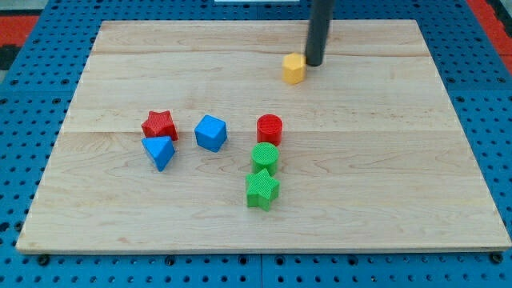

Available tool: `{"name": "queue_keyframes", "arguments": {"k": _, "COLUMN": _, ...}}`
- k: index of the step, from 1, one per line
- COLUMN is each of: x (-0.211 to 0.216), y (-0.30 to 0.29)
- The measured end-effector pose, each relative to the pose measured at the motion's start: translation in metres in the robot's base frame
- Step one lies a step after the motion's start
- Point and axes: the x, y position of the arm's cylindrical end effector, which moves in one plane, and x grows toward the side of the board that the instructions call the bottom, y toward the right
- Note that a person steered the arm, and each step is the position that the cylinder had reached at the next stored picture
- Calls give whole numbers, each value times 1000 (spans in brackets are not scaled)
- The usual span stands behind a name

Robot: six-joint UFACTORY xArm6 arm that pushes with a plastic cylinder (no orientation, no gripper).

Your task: Push the yellow hexagon towards the left

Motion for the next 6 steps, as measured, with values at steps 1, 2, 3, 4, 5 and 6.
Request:
{"name": "queue_keyframes", "arguments": {"k": 1, "x": 14, "y": -28}}
{"name": "queue_keyframes", "arguments": {"k": 2, "x": 22, "y": -94}}
{"name": "queue_keyframes", "arguments": {"k": 3, "x": 22, "y": -202}}
{"name": "queue_keyframes", "arguments": {"k": 4, "x": -2, "y": -152}}
{"name": "queue_keyframes", "arguments": {"k": 5, "x": 19, "y": -71}}
{"name": "queue_keyframes", "arguments": {"k": 6, "x": 59, "y": -64}}
